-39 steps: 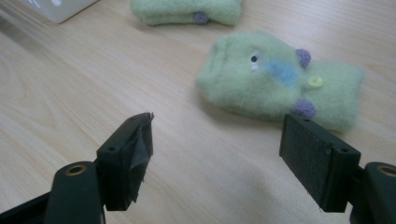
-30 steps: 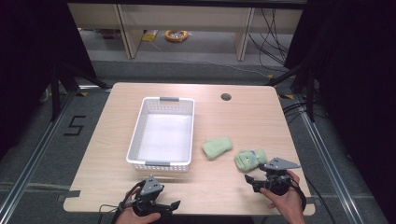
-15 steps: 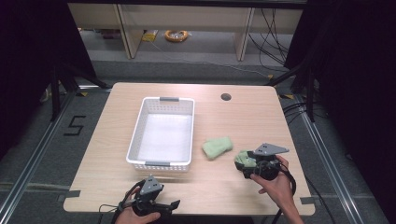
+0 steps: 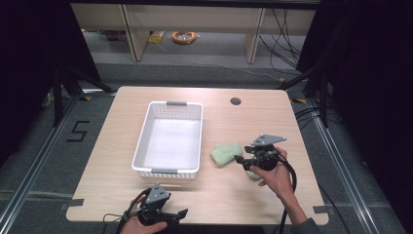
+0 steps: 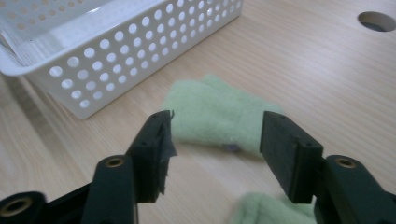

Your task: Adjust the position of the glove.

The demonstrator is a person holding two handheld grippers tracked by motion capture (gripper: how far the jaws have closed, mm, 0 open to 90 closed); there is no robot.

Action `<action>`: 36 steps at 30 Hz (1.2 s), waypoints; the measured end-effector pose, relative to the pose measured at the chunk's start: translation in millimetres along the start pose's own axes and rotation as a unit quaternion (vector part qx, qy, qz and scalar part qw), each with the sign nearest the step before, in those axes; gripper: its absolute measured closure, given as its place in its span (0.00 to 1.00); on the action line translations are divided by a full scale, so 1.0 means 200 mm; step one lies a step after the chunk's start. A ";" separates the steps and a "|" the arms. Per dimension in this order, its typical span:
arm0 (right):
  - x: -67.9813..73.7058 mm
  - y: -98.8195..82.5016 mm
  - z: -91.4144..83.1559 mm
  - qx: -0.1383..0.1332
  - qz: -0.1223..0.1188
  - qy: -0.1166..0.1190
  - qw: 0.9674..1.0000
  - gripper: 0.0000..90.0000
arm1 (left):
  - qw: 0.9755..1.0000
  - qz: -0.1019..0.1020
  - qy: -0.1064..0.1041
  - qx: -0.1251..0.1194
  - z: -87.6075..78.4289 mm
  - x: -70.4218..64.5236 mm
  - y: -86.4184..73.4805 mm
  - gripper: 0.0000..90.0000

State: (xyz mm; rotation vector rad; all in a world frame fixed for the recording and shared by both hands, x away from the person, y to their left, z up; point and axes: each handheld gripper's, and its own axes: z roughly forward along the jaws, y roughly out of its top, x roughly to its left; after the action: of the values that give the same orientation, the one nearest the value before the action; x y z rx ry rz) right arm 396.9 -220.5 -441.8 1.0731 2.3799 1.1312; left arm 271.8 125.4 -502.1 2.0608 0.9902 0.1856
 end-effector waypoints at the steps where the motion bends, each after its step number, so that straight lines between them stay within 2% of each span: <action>1: 0.00 0.03 0.05 0.011 -0.002 0.005 1.000 0.52 | 1.000 -0.003 0.005 -0.003 0.00 0.00 0.00 0.19; 3: 0.01 0.04 0.06 0.015 0.001 0.005 1.000 0.54 | 1.000 -0.008 0.003 -0.008 0.00 0.00 0.00 0.19; 4: 0.01 0.07 0.12 0.021 -0.015 0.002 1.000 0.57 | 1.000 -0.006 0.004 -0.008 0.00 0.00 0.00 0.19; 7: 0.01 0.10 0.19 0.031 -0.008 -0.003 0.999 0.61 | 1.000 -0.004 0.001 -0.005 0.00 0.00 0.00 0.19; 8: 0.00 0.11 0.20 0.045 -0.011 0.003 0.999 0.63 | 1.000 -0.004 0.004 -0.007 0.00 0.00 0.00 0.19; 11: 0.00 0.12 0.27 0.046 -0.008 0.004 0.999 0.68 | 1.000 -0.006 0.000 -0.007 0.00 0.00 0.00 0.19; 12: 0.00 0.13 0.29 0.056 -0.006 0.007 0.998 0.69 | 1.000 -0.006 0.000 -0.008 0.00 0.00 0.00 0.19; 14: -0.01 0.13 0.32 0.062 -0.011 0.001 0.998 0.72 | 1.000 -0.003 0.002 -0.008 0.00 0.00 0.00 0.19; 16: -0.01 0.13 0.34 0.064 -0.003 -0.002 0.998 0.73 | 1.000 -0.004 0.001 -0.008 0.00 0.00 0.00 0.19; 17: -0.03 0.13 0.37 0.083 0.002 0.000 0.997 0.75 | 1.000 -0.004 0.000 -0.009 0.00 0.00 0.00 0.19; 19: -0.04 0.12 0.40 0.080 0.003 -0.006 0.997 0.75 | 1.000 -0.005 0.001 -0.008 0.00 0.00 0.00 0.19; 24: -0.05 0.10 0.44 0.100 0.009 0.000 0.995 0.76 | 1.000 -0.004 0.000 -0.007 0.00 -0.01 0.00 0.19; 25: -0.05 0.09 0.46 0.101 0.001 -0.005 0.995 0.77 | 1.000 -0.002 -0.003 -0.001 0.00 0.00 0.00 0.19; 26: -0.06 0.08 0.46 0.111 0.005 -0.001 0.994 0.78 | 1.000 -0.002 -0.003 -0.002 0.00 0.00 0.00 0.19; 28: -0.06 0.07 0.47 0.106 0.012 0.000 0.994 0.81 | 1.000 -0.005 -0.002 -0.011 0.00 -0.01 0.00 0.19; 31: -0.06 0.06 0.48 0.097 0.005 -0.002 0.995 0.90 | 1.000 -0.004 -0.001 -0.011 0.00 -0.01 0.00 0.19; 34: -0.06 0.06 0.47 0.103 0.010 0.005 0.995 0.95 | 1.000 -0.005 -0.001 -0.011 0.00 -0.01 0.00 0.19; 36: -0.06 0.06 0.46 0.101 0.010 0.004 0.995 0.97 | 1.000 -0.002 -0.002 -0.007 0.00 -0.01 0.00 0.19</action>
State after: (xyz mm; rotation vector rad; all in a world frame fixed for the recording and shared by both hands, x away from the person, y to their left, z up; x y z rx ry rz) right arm 460.3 -174.3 -493.4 1.1588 2.5375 0.9169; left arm 270.5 124.8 -501.1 2.0457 0.9873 0.1863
